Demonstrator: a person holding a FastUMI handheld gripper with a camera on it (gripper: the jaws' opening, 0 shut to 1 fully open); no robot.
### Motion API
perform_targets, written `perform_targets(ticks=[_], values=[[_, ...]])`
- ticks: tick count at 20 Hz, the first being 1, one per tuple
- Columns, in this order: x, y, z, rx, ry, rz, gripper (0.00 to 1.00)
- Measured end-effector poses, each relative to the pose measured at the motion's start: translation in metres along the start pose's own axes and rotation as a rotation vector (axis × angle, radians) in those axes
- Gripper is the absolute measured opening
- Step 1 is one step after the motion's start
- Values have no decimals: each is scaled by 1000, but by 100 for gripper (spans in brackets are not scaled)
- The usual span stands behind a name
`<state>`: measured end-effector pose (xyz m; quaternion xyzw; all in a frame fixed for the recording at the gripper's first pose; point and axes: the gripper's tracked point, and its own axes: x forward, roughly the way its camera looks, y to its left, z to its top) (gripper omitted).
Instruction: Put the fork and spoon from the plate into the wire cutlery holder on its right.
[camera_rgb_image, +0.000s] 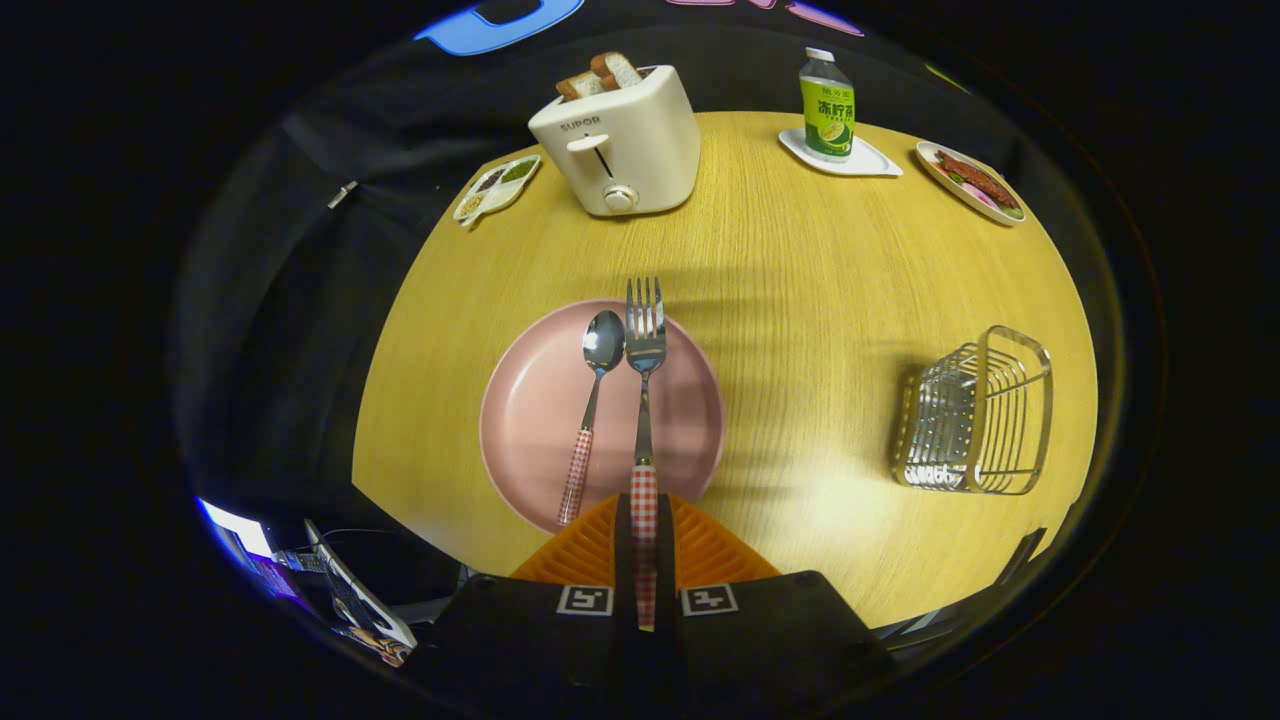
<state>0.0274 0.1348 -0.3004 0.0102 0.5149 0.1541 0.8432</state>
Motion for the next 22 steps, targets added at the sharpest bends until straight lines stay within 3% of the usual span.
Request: perform_targets(ticks=[9,16,22], values=[[-98,-94,1,-66,7,-40,10],[-127,-167,10,-141,118,-102,10],[-129,-198,2,-203,300,-98,10]])
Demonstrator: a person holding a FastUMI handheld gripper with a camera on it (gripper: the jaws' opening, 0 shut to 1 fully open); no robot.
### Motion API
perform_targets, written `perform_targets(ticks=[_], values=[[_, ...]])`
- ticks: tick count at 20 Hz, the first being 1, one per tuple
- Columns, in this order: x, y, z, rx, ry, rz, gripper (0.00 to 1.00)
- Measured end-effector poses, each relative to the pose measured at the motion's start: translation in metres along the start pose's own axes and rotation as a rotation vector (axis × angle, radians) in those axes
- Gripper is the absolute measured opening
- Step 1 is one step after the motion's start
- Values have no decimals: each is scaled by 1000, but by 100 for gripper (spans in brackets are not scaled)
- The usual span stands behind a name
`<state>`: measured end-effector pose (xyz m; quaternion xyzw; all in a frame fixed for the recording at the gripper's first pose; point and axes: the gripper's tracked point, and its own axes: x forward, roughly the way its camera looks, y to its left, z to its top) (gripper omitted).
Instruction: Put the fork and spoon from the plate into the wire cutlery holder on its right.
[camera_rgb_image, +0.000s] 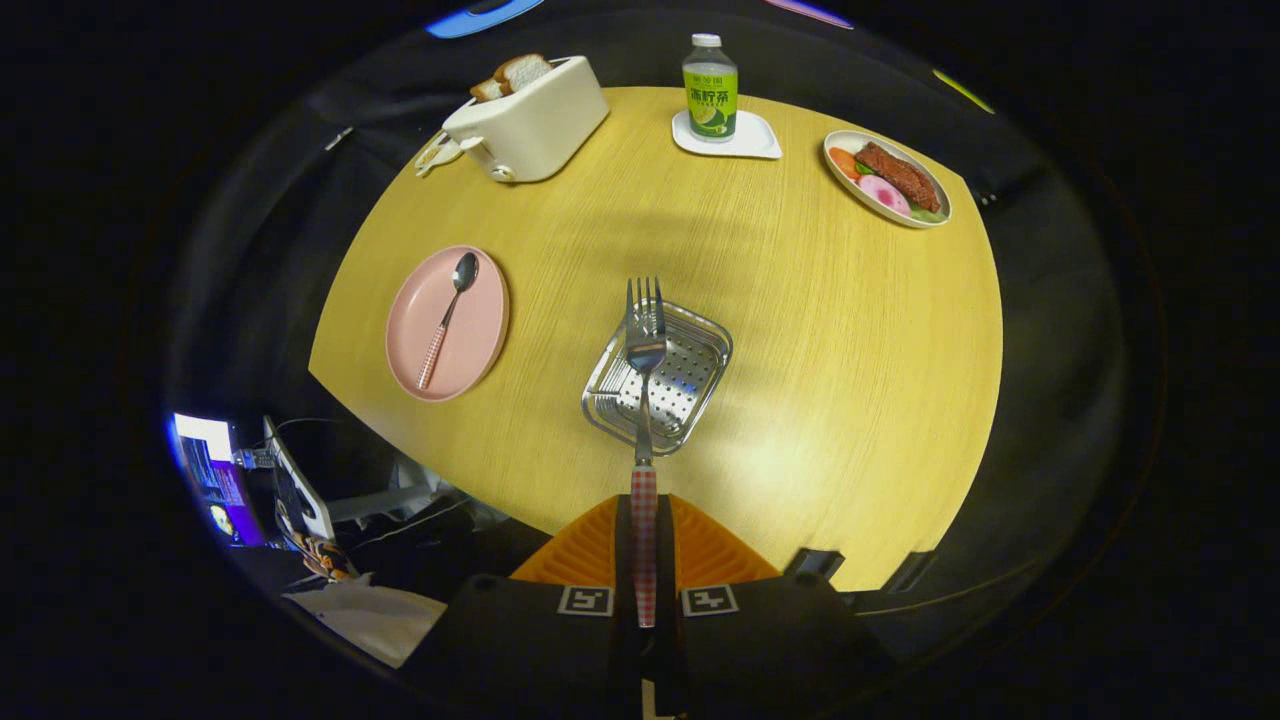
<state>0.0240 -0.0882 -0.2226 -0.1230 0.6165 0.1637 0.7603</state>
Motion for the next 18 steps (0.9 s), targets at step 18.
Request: perform_targets(ticks=[18], values=[[39,-19,3,-73,367,30,10]])
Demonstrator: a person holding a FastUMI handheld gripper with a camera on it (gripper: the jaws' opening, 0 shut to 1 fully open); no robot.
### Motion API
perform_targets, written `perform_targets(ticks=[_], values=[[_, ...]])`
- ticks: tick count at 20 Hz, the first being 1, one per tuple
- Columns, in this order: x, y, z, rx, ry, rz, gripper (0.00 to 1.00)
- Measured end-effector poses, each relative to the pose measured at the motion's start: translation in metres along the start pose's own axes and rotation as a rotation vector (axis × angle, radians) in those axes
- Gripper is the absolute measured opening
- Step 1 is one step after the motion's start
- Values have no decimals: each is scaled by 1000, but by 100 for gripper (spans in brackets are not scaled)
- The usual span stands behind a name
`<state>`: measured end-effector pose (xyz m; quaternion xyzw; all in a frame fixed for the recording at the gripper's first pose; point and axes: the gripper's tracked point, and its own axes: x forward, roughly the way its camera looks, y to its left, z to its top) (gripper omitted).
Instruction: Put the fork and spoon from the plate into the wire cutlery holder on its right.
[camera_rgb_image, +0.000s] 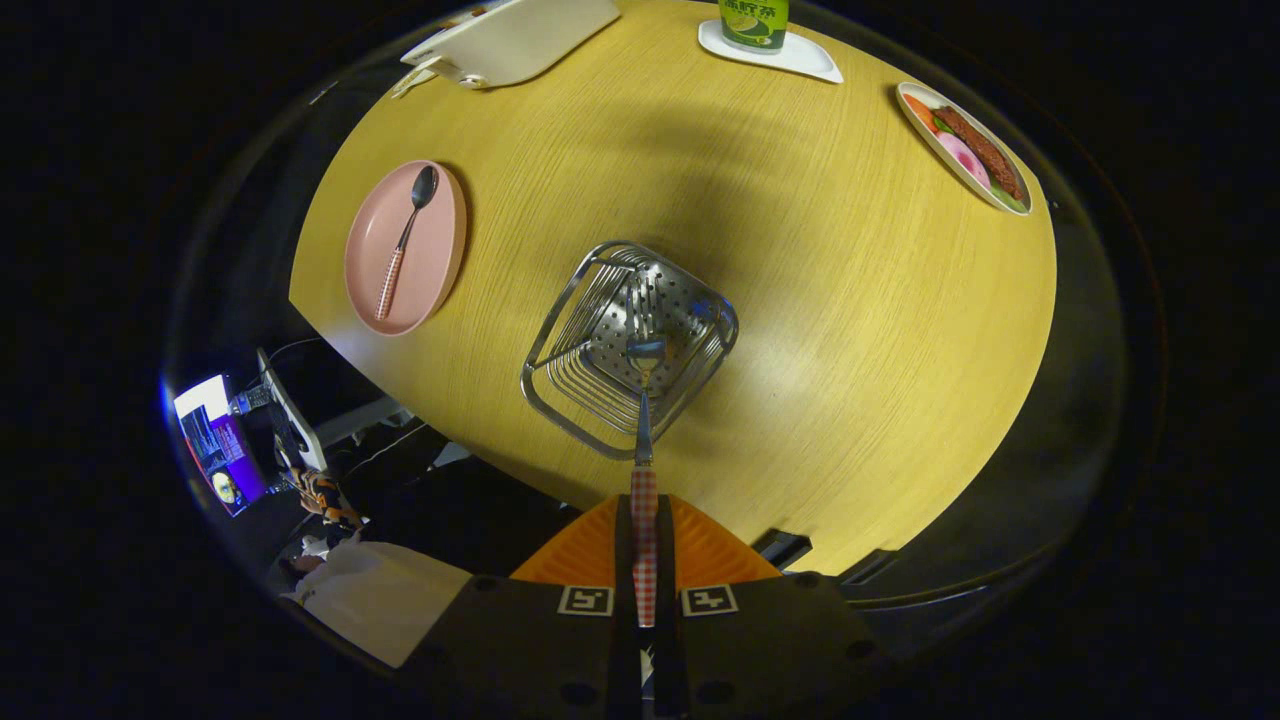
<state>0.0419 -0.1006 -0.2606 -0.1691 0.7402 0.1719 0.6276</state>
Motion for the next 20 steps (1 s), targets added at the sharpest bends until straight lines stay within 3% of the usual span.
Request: perform_targets(ticks=[9,13,15,17,19,20], values=[[11,4,12,18,131,-11,11],[9,0,13,-2,110,-26,20],[5,5,21,5,56,-11,38],[-5,8,23,28,16,10,75],[-14,12,22,55,-15,40,80],[-19,13,22,67,-36,49,88]])
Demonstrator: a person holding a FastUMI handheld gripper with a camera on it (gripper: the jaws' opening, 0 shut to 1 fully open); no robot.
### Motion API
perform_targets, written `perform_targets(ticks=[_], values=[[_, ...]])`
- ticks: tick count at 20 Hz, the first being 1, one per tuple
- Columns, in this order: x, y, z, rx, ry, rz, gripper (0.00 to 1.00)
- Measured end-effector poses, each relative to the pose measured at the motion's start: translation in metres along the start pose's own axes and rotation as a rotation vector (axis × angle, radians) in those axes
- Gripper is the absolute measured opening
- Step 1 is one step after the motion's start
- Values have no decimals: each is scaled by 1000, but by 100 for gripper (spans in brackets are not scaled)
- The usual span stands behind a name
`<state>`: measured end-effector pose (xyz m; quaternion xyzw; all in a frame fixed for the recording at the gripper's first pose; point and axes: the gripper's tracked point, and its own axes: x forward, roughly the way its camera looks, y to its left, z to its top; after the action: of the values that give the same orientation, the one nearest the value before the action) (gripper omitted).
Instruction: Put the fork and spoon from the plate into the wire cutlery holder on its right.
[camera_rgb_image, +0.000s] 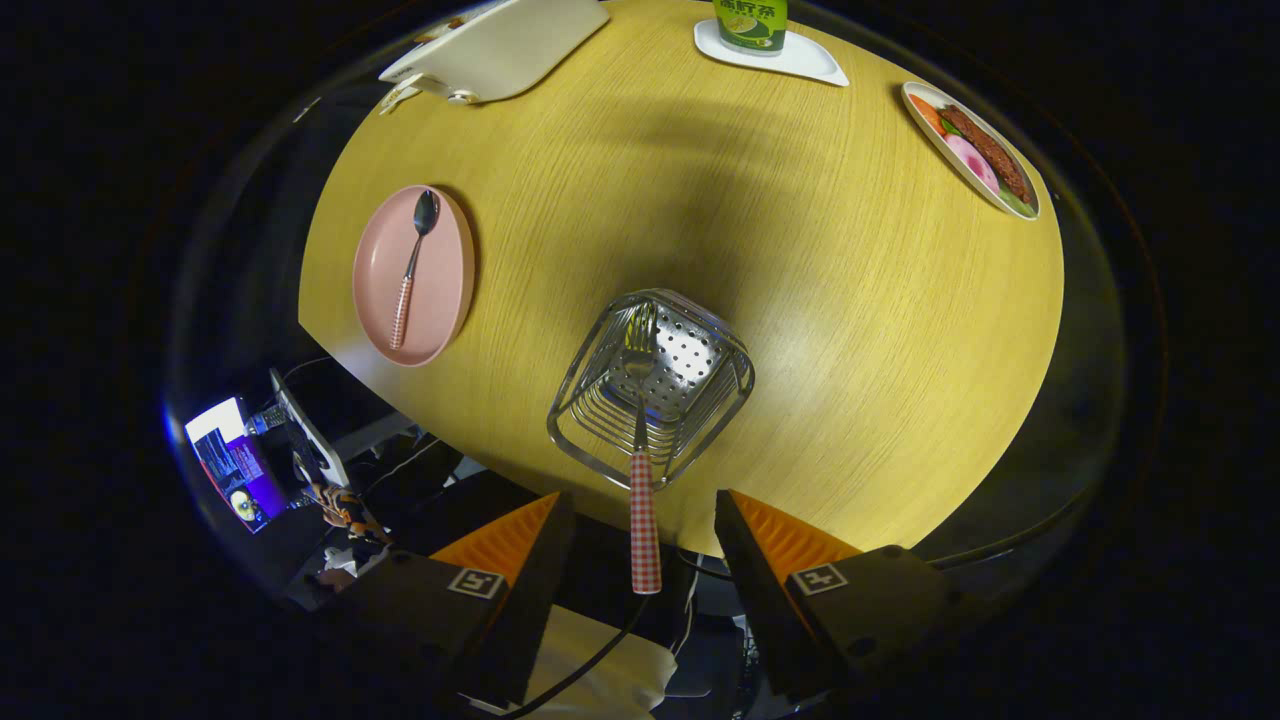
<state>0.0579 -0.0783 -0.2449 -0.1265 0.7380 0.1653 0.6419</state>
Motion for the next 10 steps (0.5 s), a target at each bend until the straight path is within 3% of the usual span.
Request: perform_targets(ticks=[2,10], values=[[-13,-1,3,18,-60,8,100],[-78,13,16,77,-400,4,99]])
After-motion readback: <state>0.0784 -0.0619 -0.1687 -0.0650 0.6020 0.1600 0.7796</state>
